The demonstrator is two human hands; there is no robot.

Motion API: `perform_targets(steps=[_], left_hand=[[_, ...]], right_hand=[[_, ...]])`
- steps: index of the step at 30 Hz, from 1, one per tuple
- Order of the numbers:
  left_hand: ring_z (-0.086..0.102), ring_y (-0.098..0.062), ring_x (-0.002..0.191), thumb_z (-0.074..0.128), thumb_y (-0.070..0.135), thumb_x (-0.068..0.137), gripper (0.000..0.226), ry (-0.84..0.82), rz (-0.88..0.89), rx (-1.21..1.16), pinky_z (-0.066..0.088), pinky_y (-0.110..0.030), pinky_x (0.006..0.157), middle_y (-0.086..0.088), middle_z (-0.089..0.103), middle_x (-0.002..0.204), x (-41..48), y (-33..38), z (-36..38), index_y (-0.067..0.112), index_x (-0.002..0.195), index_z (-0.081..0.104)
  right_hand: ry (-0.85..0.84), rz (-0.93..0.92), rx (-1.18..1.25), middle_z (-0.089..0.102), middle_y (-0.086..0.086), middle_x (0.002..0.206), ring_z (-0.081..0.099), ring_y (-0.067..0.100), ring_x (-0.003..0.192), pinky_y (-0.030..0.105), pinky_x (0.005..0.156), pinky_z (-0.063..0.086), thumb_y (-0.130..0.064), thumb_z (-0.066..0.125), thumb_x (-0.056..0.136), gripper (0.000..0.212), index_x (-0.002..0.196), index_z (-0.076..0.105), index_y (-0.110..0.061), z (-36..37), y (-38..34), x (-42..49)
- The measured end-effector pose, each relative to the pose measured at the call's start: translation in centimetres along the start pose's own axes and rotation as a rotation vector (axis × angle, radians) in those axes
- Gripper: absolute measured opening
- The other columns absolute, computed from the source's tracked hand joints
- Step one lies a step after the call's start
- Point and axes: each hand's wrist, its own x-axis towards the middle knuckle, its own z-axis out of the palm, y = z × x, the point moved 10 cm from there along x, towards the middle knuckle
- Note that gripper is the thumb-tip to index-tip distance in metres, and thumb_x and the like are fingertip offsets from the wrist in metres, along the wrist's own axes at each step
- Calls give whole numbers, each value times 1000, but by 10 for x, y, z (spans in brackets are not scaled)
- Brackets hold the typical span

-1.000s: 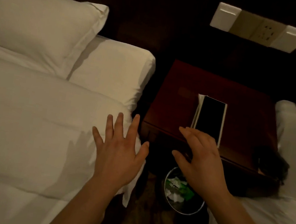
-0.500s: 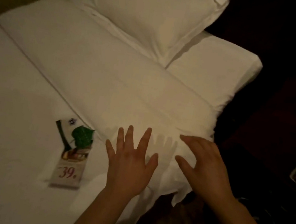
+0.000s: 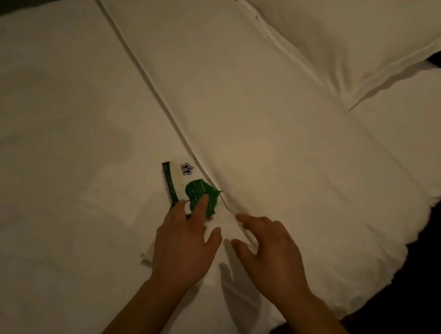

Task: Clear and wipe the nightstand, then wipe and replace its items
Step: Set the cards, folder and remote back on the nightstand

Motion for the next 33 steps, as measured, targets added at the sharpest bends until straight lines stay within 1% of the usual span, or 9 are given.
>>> perform_targets(steps=[4,8,12,21,24,26,29,30,33], left_hand=[[55,-29,116,61,47,91,77,0,-190,-264,50,-38,95,-13,50,132,38,-46,-3,24,156,27],[56,-29,111,72,45,82,88,-38,-137,-239,51,-35,91,-13,45,126,65,-56,7,25,155,26],[57,-29,112,70,44,87,79,-41,-123,-186,50,-34,92,-15,46,128,79,-64,21,25,154,32],[56,-16,97,72,21,90,60,86,-250,-494,42,-24,83,-15,61,122,81,-82,23,23,145,48],[62,-20,110,75,10,87,67,116,-283,-656,49,-19,83,-12,64,131,81,-89,24,23,145,46],[64,-19,105,76,3,84,79,125,-334,-818,51,-7,69,-12,64,133,80,-98,27,25,150,38],[69,-19,95,74,-2,85,92,79,-517,-1128,62,-31,71,-16,63,134,74,-112,41,26,157,24],[71,-18,90,73,-3,85,86,62,-582,-1201,61,-38,72,-17,64,134,71,-117,46,21,155,29],[76,-20,80,70,-6,86,44,35,-605,-1313,61,-32,62,-15,73,118,68,-126,49,12,125,63]], right_hand=[[-112,303,113,71,-10,103,65,8,89,21,72,45,-46,66,88,41,126,62,-33,56,14,12],[-194,465,127,72,-3,110,66,14,99,20,73,41,-46,67,86,50,131,59,-25,104,19,16],[-199,533,136,70,-1,117,65,16,104,22,75,42,-44,63,89,49,133,56,-23,129,16,23],[-138,610,236,70,-1,110,63,11,89,21,70,43,-38,68,87,45,127,58,-20,136,18,27],[-140,648,339,72,2,102,66,14,86,26,72,52,-34,68,88,30,112,67,-16,142,20,27],[-176,666,409,74,8,91,68,21,78,35,70,56,-27,65,89,16,95,71,-13,148,20,26],[-190,683,516,73,16,78,68,31,71,43,68,56,-24,66,88,18,74,64,-12,150,21,22],[-183,681,539,72,19,77,68,34,72,45,68,56,-21,66,88,20,71,62,-13,148,21,20],[-166,666,547,69,20,74,68,39,76,50,70,57,-14,64,87,24,65,56,-14,141,22,17]])
